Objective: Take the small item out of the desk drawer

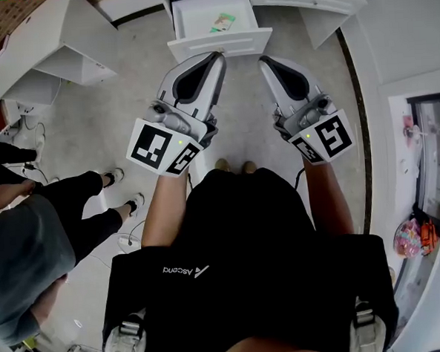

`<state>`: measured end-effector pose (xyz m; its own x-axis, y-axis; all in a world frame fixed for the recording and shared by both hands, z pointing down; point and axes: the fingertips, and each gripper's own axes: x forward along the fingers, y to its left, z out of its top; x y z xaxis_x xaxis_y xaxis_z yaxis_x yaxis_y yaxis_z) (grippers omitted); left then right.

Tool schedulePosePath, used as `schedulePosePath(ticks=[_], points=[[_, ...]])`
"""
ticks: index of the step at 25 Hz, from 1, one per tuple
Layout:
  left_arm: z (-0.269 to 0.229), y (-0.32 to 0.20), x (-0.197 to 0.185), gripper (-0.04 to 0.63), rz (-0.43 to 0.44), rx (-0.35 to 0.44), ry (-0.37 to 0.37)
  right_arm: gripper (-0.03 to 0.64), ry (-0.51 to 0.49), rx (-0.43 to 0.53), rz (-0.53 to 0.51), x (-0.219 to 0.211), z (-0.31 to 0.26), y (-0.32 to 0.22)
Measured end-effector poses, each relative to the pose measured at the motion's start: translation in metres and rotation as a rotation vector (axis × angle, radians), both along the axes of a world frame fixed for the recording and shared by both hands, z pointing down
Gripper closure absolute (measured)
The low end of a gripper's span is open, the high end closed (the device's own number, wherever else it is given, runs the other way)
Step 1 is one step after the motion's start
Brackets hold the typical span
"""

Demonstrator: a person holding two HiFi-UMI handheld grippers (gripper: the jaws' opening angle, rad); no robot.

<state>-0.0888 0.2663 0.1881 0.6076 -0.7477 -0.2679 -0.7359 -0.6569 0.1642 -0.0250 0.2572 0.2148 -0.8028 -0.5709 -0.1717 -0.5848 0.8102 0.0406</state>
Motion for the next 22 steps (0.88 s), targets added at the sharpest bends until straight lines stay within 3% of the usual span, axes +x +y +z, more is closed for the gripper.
schedulePosePath(ticks=[13, 22], points=[[0.022, -0.047, -0.041, 0.597, -0.004, -0.011, -0.032, 0.615, 0.034, 0.014, 0.107, -0.005, 0.01, -0.047], [0.049, -0.134, -0.043, 0.595, -0.035, -0.07, -0.104, 0.615, 0.065, 0.054, 0.089, -0.007, 0.024, -0.131]])
